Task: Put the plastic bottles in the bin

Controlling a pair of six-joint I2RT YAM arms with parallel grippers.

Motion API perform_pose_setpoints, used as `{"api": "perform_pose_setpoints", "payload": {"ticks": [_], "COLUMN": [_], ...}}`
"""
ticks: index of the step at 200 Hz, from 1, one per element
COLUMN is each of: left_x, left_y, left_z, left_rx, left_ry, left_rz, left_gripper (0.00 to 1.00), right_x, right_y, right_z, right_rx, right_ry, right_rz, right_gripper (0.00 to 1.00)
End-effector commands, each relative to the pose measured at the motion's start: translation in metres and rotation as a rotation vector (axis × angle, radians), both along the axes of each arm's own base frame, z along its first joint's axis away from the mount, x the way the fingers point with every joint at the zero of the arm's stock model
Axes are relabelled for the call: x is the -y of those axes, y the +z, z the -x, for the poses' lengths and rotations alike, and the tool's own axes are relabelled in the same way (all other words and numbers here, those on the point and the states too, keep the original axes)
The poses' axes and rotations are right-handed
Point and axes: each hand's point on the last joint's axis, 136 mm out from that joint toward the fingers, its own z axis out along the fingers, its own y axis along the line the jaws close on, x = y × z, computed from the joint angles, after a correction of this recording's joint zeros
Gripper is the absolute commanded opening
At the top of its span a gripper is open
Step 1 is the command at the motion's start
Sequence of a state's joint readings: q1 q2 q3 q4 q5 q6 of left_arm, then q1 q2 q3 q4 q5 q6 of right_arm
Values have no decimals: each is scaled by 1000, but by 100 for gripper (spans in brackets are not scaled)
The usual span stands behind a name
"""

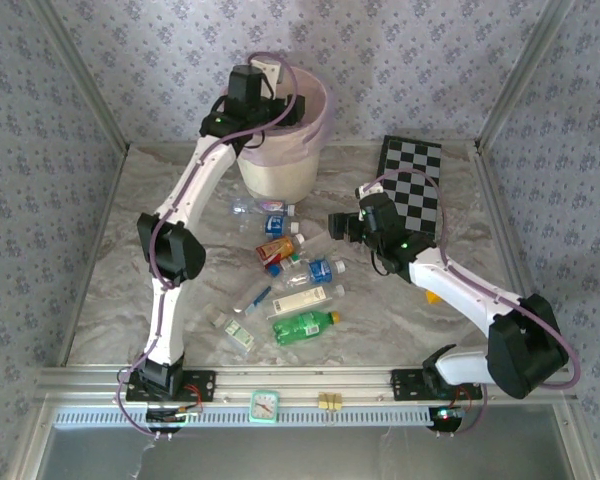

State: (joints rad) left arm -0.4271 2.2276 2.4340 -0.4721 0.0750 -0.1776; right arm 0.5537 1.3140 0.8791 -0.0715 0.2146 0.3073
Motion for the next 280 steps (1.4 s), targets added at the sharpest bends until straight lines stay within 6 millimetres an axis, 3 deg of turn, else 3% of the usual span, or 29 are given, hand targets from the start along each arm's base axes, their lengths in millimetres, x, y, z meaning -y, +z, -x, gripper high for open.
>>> {"api": "perform_pose_setpoints", "payload": {"ticks": [1,50,59,88,92,113,139,184,238,280], "left_x": [-5,-6,-6,-20,-23,-45,-67,-102,-133,-150], "left_y": [39,72,70,90,82,84,55,-21,-119,-157], "left_z": [9,34,38,71,75,105,136,182,217,229], "left_rx": [61,106,109,197,191,242,228,59,-198,-294], "left_ry": [-6,-39,-42,-30,-22,25,71,180,332,424], "left_rz": [37,102,108,168,168,209,230,254,222,247], "left_gripper": [86,87,87,88,89,94,99,100,100,100], "right_x": [7,3,4,7,8,8,0,-59,-116,-132], "right_y": [3,3,2,-3,-5,-11,-20,-36,-50,-66], "right_z": [1,0,0,-1,-1,2,15,58,144,204], "right_rx": [11,4,-1,-26,-33,-70,-118,-196,-315,-381], "right_ry": [-29,-24,-36,-90,-101,-133,-118,238,592,735], "right_rz": [-12,-33,-41,-73,-78,-121,-138,-88,34,174], "right_gripper": [100,100,100,100,100,100,100,100,100,100]}}
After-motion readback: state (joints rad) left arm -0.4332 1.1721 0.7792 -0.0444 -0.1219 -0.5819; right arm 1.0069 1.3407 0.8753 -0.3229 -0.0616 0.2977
